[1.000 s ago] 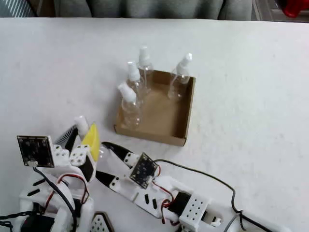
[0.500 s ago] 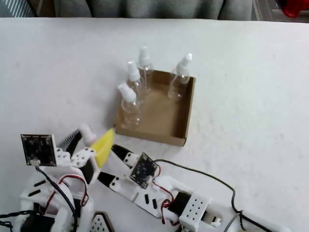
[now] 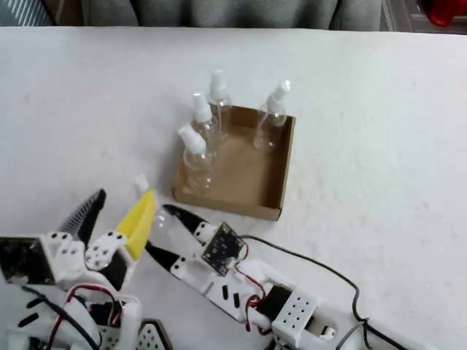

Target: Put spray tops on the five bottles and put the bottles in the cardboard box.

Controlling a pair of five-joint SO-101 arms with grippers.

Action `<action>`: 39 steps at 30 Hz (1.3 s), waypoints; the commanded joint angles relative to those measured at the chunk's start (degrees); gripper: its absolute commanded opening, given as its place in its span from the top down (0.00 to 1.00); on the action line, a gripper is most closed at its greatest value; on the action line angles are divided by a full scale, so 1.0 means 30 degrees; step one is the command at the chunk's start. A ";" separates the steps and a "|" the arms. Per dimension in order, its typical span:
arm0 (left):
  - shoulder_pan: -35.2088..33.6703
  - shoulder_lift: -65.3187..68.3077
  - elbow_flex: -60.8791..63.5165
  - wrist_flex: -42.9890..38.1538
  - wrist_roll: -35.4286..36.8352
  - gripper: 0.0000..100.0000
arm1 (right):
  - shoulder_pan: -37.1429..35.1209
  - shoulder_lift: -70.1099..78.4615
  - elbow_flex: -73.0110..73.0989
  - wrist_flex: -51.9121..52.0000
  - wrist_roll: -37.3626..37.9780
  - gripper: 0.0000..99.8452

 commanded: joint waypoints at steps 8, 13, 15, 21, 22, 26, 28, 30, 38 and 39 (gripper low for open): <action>-0.4205 -0.0044 -0.1172 -0.1524 -0.0234 0.75 | 0.2740 -0.0278 -0.1319 -0.0425 0.0117 0.98; -0.5260 -0.0044 0.1377 -0.2784 -0.0234 0.86 | 0.3971 -0.2418 -0.1055 -0.0337 0.0029 0.98; -0.5260 -0.0044 0.2286 -0.3282 -0.0264 0.97 | 0.4205 -0.3531 -0.0733 -0.0308 0.0029 0.98; -0.5289 -0.0044 0.3165 -0.3868 -0.0967 0.97 | 0.5582 -0.6667 -0.0469 0.0718 0.0029 0.98; -0.5201 -0.0073 0.3165 -0.3868 -0.0967 0.98 | 0.5817 -0.7136 -0.0615 0.1275 0.0029 0.98; -0.4205 -0.0073 0.3018 -0.3868 -0.0908 0.98 | 0.6256 -0.9040 -0.1993 0.3853 -0.0147 0.98; -0.2681 -0.0073 0.2930 -0.3780 -0.0908 0.98 | 0.6286 -0.9626 -0.3253 0.5114 -0.1201 0.98; -0.0894 -0.0073 0.2901 -0.3751 -0.0908 0.98 | 0.6286 -0.9949 -0.4777 0.6462 -0.1875 0.98; 0.6637 -0.0103 0.2872 -0.3839 -0.0938 0.98 | 0.6315 -0.9480 -0.8967 0.7341 -0.1963 0.98; 0.7634 -0.0103 0.2696 -0.3810 -0.0908 0.98 | 0.6344 -0.9011 -0.9524 0.7370 -0.1963 0.98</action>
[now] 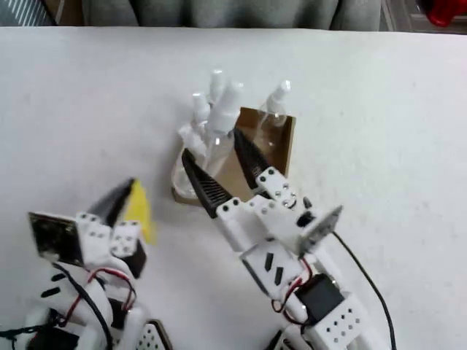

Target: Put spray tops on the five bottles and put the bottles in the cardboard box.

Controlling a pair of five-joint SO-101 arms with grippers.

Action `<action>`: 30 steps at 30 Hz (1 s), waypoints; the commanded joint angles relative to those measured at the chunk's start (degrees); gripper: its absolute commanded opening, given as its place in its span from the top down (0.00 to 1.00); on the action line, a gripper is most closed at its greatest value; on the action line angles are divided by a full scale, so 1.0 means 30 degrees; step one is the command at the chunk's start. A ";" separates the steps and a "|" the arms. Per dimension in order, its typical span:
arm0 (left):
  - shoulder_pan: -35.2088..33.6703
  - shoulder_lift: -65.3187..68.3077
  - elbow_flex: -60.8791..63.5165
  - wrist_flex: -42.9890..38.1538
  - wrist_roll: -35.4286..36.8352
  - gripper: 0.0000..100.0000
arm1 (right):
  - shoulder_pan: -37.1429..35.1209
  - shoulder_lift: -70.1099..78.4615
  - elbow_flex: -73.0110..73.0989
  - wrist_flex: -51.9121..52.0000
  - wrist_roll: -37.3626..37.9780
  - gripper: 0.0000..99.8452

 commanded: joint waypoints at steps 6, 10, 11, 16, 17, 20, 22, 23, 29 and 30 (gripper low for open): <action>0.7985 -0.0103 -0.3018 -0.0469 -0.0176 0.98 | 0.0982 0.4733 -0.5538 0.0015 -0.0381 0.98; 1.0330 -0.0103 -0.2520 -0.0645 -0.0322 0.98 | -0.0161 0.6198 -0.6740 0.0161 -0.0381 0.98; 1.0711 -0.0103 -0.2139 -0.0996 -0.0352 0.98 | -0.0601 0.6315 -0.6799 0.0249 -0.0381 0.98; 1.0535 -0.0103 0.0498 -0.4132 -0.0352 0.98 | -0.1714 0.6286 -0.6886 0.2623 -0.0381 0.98; 1.0242 -0.0103 0.0996 -0.4689 -0.0352 0.98 | -0.1714 0.6286 -0.6886 0.3033 -0.0381 0.98; 0.9158 -0.0103 0.2374 -0.6183 -0.0352 0.98 | -0.1714 0.6227 -0.7121 0.4381 -0.0381 0.98; 0.8278 -0.0103 0.3223 -0.7121 -0.0352 0.98 | -0.1773 0.5905 -0.7736 0.6227 -0.0322 0.98; 0.7868 -0.0103 0.3634 -0.7619 -0.0352 0.98 | -0.1832 0.5670 -0.8147 0.7253 -0.0293 0.98; 0.7223 -0.0103 0.4923 -0.8733 -0.0352 0.98 | -0.1832 0.5377 -0.9553 1.0212 -0.0234 0.98; 0.7194 -0.0103 0.4923 -0.8821 -0.0352 0.98 | -0.1832 0.5319 -0.9495 1.0271 -0.0205 0.98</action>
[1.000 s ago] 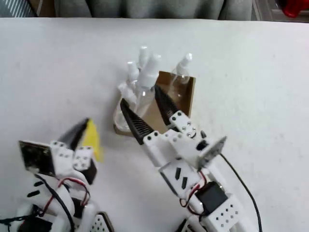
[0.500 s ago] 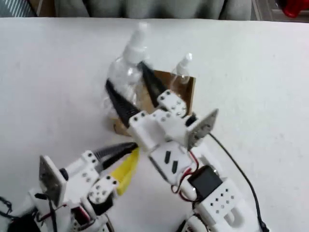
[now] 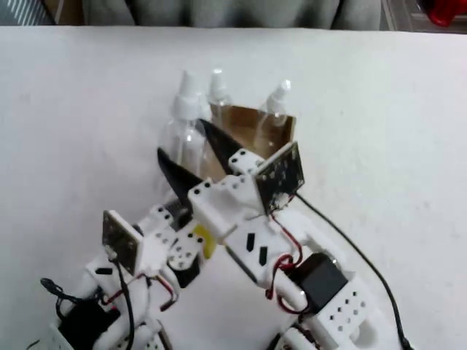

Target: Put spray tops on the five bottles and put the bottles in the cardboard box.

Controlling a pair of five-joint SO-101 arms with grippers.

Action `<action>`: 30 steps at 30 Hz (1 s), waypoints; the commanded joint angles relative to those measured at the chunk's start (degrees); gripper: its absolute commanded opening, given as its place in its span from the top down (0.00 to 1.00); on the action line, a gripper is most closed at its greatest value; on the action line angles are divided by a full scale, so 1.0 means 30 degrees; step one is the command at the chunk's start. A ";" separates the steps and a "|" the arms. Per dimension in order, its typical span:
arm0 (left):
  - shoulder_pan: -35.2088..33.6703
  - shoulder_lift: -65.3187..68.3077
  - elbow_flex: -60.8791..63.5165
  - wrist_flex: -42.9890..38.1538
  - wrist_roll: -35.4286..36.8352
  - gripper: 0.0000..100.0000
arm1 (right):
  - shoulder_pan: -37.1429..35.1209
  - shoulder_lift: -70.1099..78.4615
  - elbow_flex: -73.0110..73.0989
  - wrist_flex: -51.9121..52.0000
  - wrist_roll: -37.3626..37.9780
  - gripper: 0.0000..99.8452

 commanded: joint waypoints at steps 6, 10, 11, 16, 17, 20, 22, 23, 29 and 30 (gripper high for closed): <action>-0.2242 -0.0190 0.0029 -0.0791 -0.0264 0.98 | -0.0103 -0.1070 -0.1260 0.1773 -0.0029 0.98; -0.3473 -0.0190 0.0059 -0.0674 -0.0264 0.98 | -0.0132 -0.1919 -0.1260 0.2505 -0.0029 0.98; -0.3648 -0.0190 0.0147 -0.0674 -0.0234 0.98 | -0.0161 -0.2125 -0.1260 0.2535 -0.0029 0.98; -0.3795 -0.0190 0.0938 -0.0791 -0.0234 0.98 | -0.0103 -0.2388 -0.1260 0.2505 -0.0029 0.98; -0.3766 -0.0190 0.0938 -0.0674 -0.0234 0.98 | -0.0073 -0.2388 -0.1260 0.2447 -0.0029 0.98; -0.3795 -0.0190 0.0938 -0.0645 -0.0234 0.98 | -0.0044 -0.2388 -0.1319 0.2388 0.0000 0.98; -0.3941 -0.0190 0.0879 -0.0176 -0.0264 0.98 | 0.0190 -0.2418 -0.1407 0.2388 0.0029 0.98; -0.4322 -0.0190 0.0821 0.0264 -0.0264 0.98 | 0.0513 -0.2418 -0.1436 0.2388 0.0322 0.98; -0.9861 -0.0190 0.0850 0.1817 -0.0967 0.98 | 0.3179 -0.2388 -0.1700 0.2505 0.1729 0.99; -1.1092 -0.0161 0.0879 0.1905 -0.1670 0.98 | 0.3502 -0.2388 -0.1641 0.2535 0.1758 0.99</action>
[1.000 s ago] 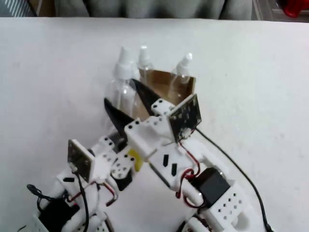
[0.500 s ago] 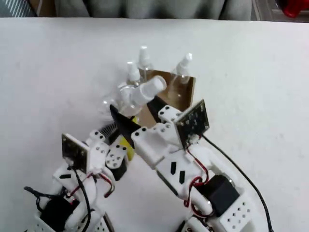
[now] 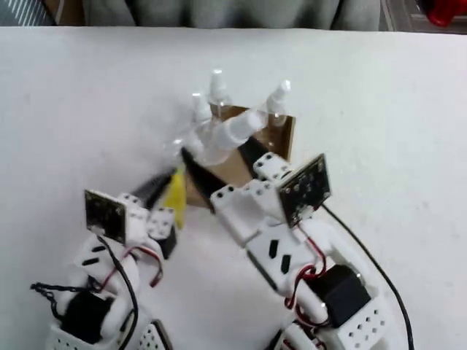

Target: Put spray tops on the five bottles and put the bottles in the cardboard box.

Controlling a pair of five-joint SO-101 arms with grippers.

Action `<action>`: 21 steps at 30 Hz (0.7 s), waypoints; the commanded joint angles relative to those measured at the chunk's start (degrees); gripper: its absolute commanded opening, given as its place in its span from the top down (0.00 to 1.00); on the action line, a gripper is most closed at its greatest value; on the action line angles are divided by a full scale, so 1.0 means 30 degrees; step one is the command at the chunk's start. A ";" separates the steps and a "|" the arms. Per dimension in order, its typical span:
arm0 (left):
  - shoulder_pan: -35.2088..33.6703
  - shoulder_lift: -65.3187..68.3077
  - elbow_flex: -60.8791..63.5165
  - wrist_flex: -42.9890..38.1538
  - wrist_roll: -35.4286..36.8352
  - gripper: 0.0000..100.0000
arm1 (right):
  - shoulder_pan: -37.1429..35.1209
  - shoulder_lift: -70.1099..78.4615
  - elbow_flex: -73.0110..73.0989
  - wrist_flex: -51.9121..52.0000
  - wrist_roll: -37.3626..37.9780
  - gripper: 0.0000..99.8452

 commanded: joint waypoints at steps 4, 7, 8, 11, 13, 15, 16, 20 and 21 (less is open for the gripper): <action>-0.8249 -0.0278 -0.0205 0.0293 -0.3458 0.98 | 0.2242 -0.0249 -0.0996 0.1011 0.0469 0.99; -1.1560 -0.0278 0.0440 0.0117 -0.4366 0.98 | 0.2652 -0.0132 -0.0996 0.2183 0.0469 0.99; -1.2322 -0.0278 0.0821 0.0117 -0.4718 0.98 | 0.2769 0.0103 -0.0996 0.2623 0.0469 0.99; -1.3582 -0.0278 0.2344 0.0088 -0.5363 0.98 | 0.3385 0.1275 -0.1114 0.3414 0.0469 0.99; -1.3993 -0.0278 0.3546 -0.0498 -0.5363 0.98 | 0.3883 0.2242 -0.1114 0.3414 0.0469 0.99; -1.4286 -0.0278 0.4923 -0.1407 -0.5333 0.98 | 0.4352 0.3062 -0.1114 0.3414 0.0469 0.99; -1.4344 -0.0278 0.5597 -0.1875 -0.5304 0.98 | 0.4498 0.3385 -0.1114 0.3443 0.0469 0.99; -1.4755 -0.0308 0.6037 -0.2256 -0.5333 0.98 | 0.5436 0.4498 -0.0996 0.3531 0.0498 0.99; -1.4725 -0.0308 0.6037 -0.2227 -0.5333 0.98 | 0.5582 0.4733 -0.0967 0.3531 0.0498 0.99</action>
